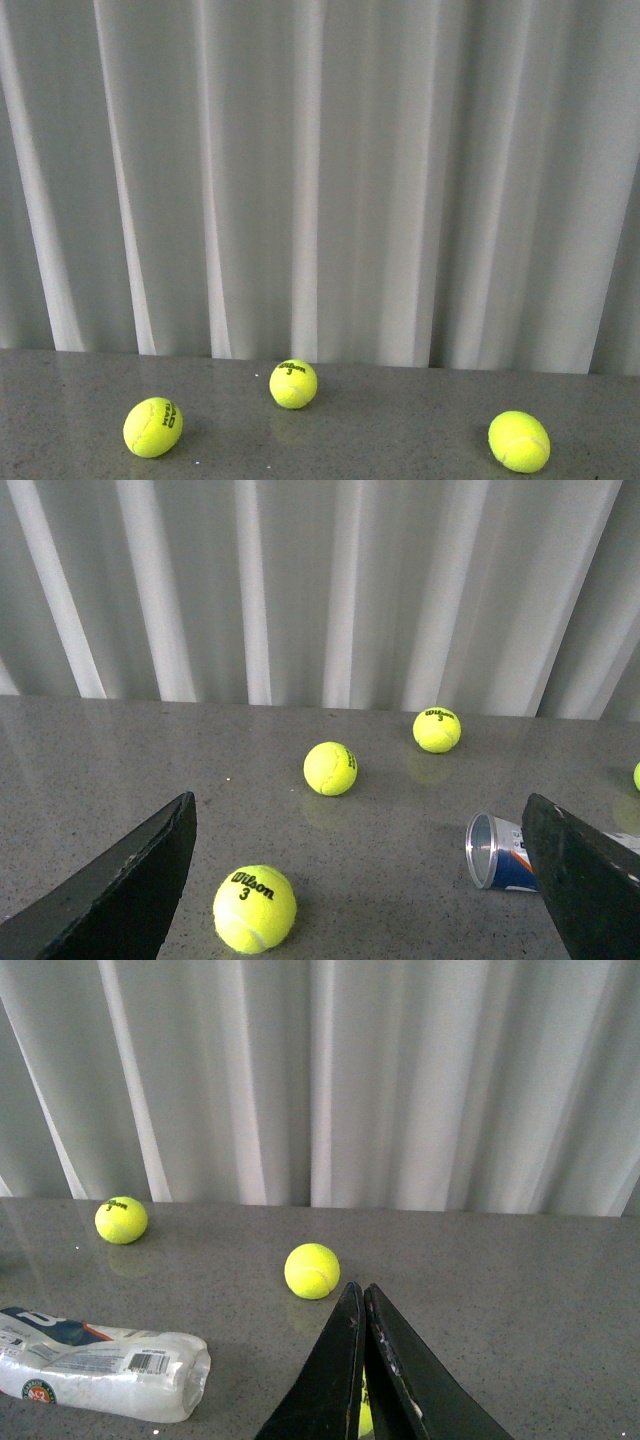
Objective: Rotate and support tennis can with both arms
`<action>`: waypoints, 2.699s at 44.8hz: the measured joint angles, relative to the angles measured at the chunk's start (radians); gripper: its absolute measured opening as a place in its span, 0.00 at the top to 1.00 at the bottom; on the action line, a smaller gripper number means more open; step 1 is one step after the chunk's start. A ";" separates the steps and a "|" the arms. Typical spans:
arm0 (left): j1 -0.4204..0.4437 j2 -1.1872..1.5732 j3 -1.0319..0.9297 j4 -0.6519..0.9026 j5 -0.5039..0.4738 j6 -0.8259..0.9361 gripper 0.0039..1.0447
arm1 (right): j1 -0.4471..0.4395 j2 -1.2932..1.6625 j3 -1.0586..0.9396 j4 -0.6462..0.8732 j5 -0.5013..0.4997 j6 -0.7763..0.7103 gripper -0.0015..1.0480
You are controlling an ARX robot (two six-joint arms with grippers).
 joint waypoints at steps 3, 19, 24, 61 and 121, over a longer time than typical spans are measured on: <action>0.000 0.000 0.000 0.000 0.000 0.000 0.06 | 0.000 -0.018 0.000 -0.017 0.000 0.000 0.97; 0.000 0.000 0.000 0.000 0.000 0.000 0.06 | 0.000 -0.196 0.000 -0.203 -0.001 0.000 0.97; 0.000 -0.001 0.000 0.000 0.000 0.000 0.06 | 0.000 -0.196 0.000 -0.203 -0.001 -0.001 0.93; 0.000 -0.001 0.000 0.000 0.000 0.000 0.06 | 0.000 -0.197 0.000 -0.203 -0.001 -0.001 0.07; -0.140 1.946 0.700 0.540 0.613 -0.311 0.06 | -0.001 -0.198 0.000 -0.204 -0.001 -0.001 0.07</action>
